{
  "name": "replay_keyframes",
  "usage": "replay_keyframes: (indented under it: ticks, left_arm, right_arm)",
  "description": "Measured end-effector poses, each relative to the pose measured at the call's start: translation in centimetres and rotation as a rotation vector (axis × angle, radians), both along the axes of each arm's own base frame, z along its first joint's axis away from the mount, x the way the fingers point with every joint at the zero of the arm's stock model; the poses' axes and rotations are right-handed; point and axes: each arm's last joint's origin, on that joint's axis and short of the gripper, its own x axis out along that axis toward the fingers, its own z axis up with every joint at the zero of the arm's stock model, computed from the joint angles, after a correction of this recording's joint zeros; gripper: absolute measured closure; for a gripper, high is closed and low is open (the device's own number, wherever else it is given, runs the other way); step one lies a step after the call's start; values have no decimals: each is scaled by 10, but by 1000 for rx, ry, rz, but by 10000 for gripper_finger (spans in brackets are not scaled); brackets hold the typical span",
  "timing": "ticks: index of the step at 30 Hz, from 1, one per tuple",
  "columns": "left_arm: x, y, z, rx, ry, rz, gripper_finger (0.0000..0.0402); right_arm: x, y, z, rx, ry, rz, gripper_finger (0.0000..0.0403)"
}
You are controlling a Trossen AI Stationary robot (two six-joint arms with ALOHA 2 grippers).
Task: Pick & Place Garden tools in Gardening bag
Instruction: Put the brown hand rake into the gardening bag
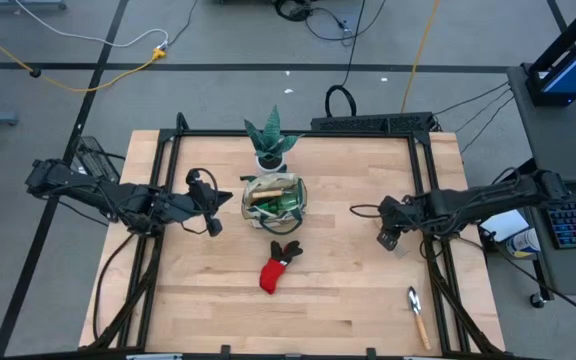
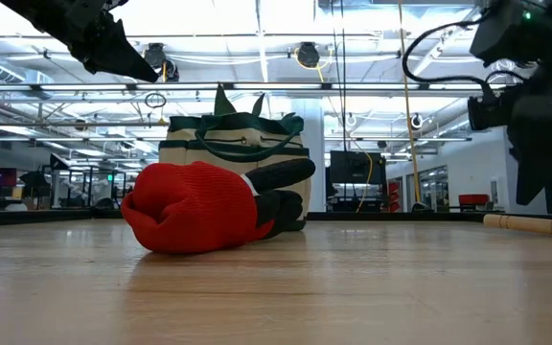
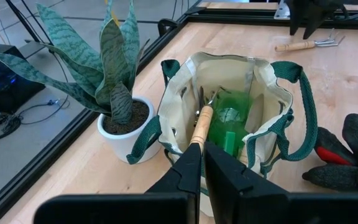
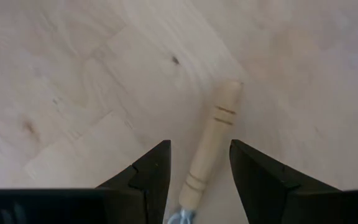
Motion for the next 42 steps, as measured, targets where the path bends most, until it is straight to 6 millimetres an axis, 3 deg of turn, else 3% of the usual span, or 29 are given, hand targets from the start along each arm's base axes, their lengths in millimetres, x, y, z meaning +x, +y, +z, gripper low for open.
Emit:
replay_keyframes:
  ticks: [7, 16, 22, 33, 42]
  left_arm:
    - [0, 0, 0, 0, 0, 0, 376]
    - [0, 0, 0, 0, 0, 0, 376]
    - [0, 0, 0, 0, 0, 0, 376]
    - [0, 0, 0, 0, 0, 1, 376]
    - [0, 0, 0, 0, 0, 1, 376]
  right_arm:
    - [-5, 0, -28, 8, -24, -1, 248]
    - [-12, -1, -42, -9, 16, 20, 248]
    - [-14, -1, -44, -16, 24, 29, 258]
    - [-15, -2, -44, -28, 36, 52, 345]
    - [-13, -2, -44, -46, 16, 58, 332]
